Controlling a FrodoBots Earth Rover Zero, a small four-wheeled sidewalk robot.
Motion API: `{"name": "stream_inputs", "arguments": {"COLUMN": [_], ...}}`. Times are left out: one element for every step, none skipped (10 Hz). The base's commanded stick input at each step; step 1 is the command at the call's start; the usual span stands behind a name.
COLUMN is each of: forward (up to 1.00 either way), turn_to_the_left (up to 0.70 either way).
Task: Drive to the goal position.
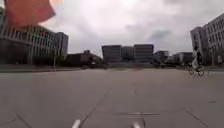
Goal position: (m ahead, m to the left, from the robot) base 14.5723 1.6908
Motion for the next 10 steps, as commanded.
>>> {"name": "stream_inputs", "arguments": {"forward": [0.85, 0.85, 0.85, 0.85, 0.85, 0.85, 0.85, 0.85, 0.85, 0.85], "turn_to_the_left": [0.00, 0.00, 0.00, 0.00, 0.00, 0.00, 0.00, 0.00, 0.00, 0.00]}}
